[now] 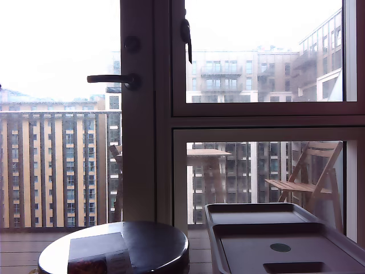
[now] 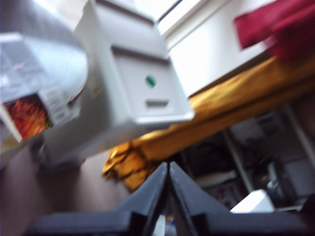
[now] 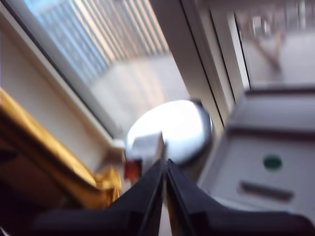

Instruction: First open the recycling bin's lid, then pick the cardboard sleeve and place it inside the bin before closing the lid

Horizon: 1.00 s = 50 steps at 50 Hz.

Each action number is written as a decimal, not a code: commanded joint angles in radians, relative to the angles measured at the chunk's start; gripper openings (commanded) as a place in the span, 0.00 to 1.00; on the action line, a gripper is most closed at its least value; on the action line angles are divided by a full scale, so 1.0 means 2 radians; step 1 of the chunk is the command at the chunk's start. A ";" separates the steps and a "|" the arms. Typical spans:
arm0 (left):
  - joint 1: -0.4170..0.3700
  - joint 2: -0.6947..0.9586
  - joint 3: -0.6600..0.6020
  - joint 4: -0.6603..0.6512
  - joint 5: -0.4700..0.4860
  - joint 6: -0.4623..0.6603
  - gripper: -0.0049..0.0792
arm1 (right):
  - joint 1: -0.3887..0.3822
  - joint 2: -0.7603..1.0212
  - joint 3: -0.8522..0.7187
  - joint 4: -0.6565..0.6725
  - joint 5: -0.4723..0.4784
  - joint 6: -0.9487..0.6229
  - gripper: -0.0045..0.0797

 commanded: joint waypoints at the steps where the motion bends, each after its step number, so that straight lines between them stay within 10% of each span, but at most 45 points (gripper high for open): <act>1: -0.013 0.030 0.000 0.001 -0.021 0.020 0.03 | 0.002 0.022 0.007 -0.006 -0.001 -0.024 0.04; 18: -0.080 0.154 0.000 0.012 -0.196 0.042 0.08 | 0.002 0.107 0.007 -0.009 0.061 -0.116 0.04; 30: -0.085 0.250 0.000 0.114 -0.135 -0.052 0.80 | 0.018 0.143 0.007 0.006 0.063 -0.122 0.04; 50: -0.085 0.443 0.000 0.295 -0.134 -0.187 0.81 | 0.054 0.157 0.007 0.062 0.072 -0.122 0.04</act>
